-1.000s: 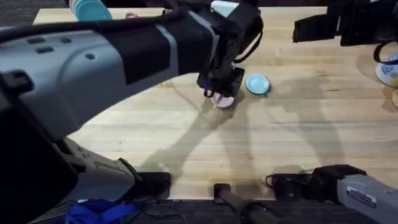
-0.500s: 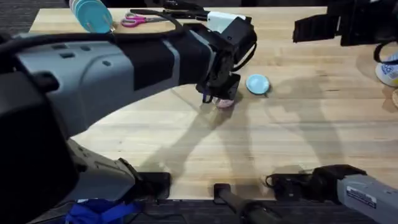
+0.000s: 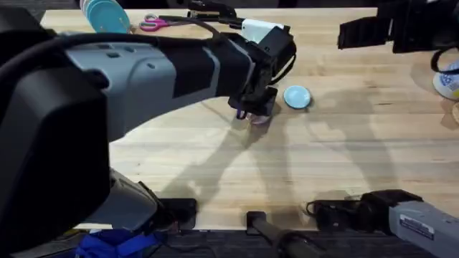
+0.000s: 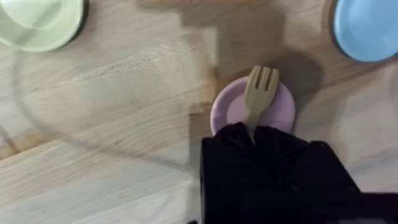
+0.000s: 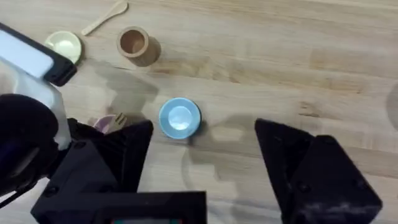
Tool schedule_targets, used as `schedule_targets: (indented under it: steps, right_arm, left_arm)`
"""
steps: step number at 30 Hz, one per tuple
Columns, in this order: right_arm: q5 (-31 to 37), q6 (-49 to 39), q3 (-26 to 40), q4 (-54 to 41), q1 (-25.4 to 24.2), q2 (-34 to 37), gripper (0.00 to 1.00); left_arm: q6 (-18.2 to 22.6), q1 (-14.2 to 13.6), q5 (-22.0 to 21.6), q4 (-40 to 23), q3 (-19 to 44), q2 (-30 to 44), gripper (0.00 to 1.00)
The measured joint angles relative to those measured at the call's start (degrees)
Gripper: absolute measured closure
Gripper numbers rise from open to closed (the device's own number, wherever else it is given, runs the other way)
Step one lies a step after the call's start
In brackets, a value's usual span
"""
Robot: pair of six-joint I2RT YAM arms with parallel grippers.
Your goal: Pick up a utensil and set it on the pink plate, then put the other utensil in the container.
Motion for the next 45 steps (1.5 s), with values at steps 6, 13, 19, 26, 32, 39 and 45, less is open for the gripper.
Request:
schedule_targets:
  steps: [6, 13, 19, 26, 32, 39, 45]
  right_arm:
    - [0.0, 0.0, 0.0, 0.0, 0.0, 0.0, 0.005]
    - [0.0, 0.0, 0.0, 0.0, 0.0, 0.0, 0.006]
    - [0.0, 0.0, 0.0, 0.0, 0.0, 0.0, 0.005]
    - [0.0, 0.0, 0.0, 0.0, 0.0, 0.0, 0.005]
    - [0.0, 0.0, 0.0, 0.0, 0.0, 0.0, 0.005]
    - [0.0, 0.0, 0.0, 0.0, 0.0, 0.0, 0.005]
    - [0.0, 0.0, 0.0, 0.0, 0.0, 0.0, 0.005]
  left_arm:
    - [0.0, 0.0, -0.1, 0.0, 0.0, 0.0, 0.959]
    - [0.0, 0.0, -0.1, 0.1, 0.0, 0.0, 0.948]
    - [-0.2, 0.0, -0.1, 0.2, 0.0, 0.0, 0.701]
    - [-0.4, 0.0, -0.1, 0.2, 0.0, 0.0, 0.443]
    - [-0.4, 0.0, -0.1, -0.4, 0.0, 0.0, 0.288]
    - [1.7, 0.0, -0.1, -1.9, 0.2, -1.1, 0.007]
    - [3.3, 1.0, -0.2, -2.6, 0.4, -9.7, 0.006]
